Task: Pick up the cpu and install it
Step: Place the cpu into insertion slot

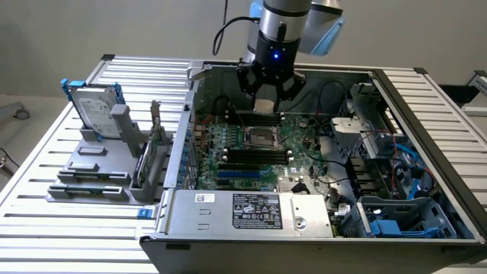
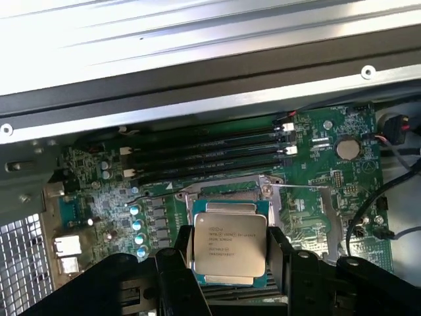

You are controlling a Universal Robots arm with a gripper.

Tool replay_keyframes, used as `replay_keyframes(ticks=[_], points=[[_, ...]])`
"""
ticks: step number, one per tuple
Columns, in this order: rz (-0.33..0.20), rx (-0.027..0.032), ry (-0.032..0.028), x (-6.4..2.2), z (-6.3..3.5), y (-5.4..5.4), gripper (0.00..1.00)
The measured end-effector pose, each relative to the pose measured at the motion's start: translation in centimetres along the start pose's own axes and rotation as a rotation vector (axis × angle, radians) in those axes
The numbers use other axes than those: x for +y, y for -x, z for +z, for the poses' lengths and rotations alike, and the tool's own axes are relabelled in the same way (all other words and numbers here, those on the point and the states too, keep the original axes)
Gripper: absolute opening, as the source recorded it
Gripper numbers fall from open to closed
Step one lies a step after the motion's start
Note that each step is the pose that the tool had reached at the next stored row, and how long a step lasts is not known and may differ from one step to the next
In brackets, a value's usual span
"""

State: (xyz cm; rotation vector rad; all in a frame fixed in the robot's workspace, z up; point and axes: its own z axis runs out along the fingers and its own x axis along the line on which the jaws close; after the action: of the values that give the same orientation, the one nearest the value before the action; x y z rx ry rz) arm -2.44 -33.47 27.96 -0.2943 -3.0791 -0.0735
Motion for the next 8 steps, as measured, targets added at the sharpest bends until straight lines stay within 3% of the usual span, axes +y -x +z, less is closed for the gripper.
replay_keyframes(ticks=[8], points=[[0.145, -0.0062, 0.0075, -0.02, 0.42, 0.02, 0.55]])
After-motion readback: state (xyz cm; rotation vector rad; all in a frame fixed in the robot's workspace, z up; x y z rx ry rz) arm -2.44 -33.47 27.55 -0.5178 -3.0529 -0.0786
